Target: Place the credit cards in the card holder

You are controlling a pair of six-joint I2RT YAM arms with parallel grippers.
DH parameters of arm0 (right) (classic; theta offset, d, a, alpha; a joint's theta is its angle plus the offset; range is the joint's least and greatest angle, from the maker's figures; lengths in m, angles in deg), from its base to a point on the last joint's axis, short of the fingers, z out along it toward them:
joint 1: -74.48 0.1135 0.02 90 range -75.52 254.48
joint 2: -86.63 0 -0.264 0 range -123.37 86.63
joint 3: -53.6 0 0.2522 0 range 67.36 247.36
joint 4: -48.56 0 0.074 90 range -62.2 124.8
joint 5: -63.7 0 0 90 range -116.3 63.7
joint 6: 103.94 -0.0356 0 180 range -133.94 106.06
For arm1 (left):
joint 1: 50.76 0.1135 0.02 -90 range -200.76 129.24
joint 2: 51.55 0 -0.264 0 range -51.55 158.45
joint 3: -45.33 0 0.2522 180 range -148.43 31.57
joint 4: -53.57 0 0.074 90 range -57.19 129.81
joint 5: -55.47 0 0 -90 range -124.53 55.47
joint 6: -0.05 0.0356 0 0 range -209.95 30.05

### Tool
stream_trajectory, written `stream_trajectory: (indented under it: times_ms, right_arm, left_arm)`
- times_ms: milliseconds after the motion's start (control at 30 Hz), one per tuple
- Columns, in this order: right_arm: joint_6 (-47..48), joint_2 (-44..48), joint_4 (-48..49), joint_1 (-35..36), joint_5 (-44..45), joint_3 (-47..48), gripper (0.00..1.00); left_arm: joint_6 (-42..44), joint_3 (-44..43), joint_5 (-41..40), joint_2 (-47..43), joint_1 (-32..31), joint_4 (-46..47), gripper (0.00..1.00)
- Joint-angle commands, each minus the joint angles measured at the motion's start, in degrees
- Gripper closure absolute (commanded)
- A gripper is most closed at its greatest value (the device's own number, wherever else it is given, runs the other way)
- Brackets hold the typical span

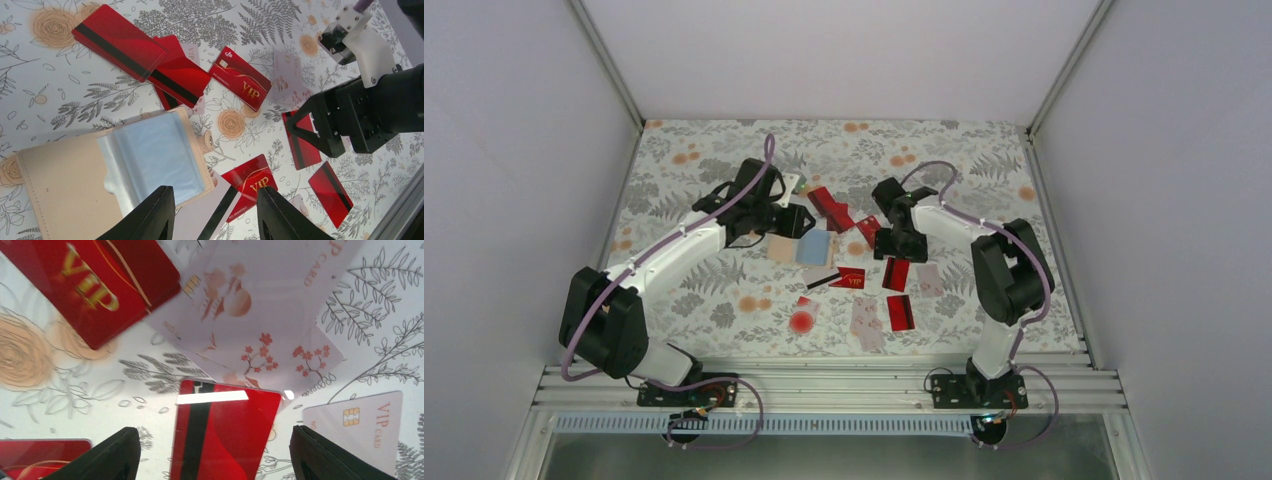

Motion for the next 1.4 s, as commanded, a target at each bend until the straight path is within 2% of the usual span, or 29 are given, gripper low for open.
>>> stream_trajectory:
  times_ms: [0,100,233,400,500,667,800,1033,1367]
  right_arm:
    - [6.6,0.5,2.8,0.2,0.3,4.3,0.14]
    - [14.4,-1.2,6.3,0.1,0.2,7.0,0.01]
    - [22.9,-7.7,6.2,-0.1,0.9,13.5,0.01]
    - [27.7,-14.2,6.3,-0.5,2.3,19.6,0.01]
    - [29.1,-17.3,6.3,-0.8,1.8,22.3,0.05]
    - [30.2,-19.5,5.6,-0.8,0.5,23.7,0.18]
    - [30.2,-18.7,6.7,-1.3,-0.6,20.8,0.23]
    - [29.4,-17.4,7.2,-3.3,-5.0,15.1,0.25]
    - [29.2,-17.8,6.4,-3.6,-6.5,12.4,0.4]
  left_arm:
    - [0.6,-2.5,0.7,-0.4,-0.2,0.4,0.57]
    - [0.9,-3.0,0.5,-0.7,-0.2,-0.3,0.57]
    - [1.1,-3.0,0.3,-1.4,-0.2,-1.6,0.57]
    - [1.0,-3.2,0.2,-1.9,-0.2,-2.8,0.57]
    - [0.8,-3.6,-0.2,-2.2,-0.2,-3.4,0.57]
    - [0.7,-3.6,-0.8,-2.3,-0.2,-4.0,0.57]
    - [0.3,-3.8,-1.1,-2.2,-0.2,-3.9,0.57]
    - [0.3,-4.6,-0.9,-1.3,-0.2,-4.0,0.57]
    - [-0.3,-5.5,-0.6,-0.2,-0.2,-3.8,0.57]
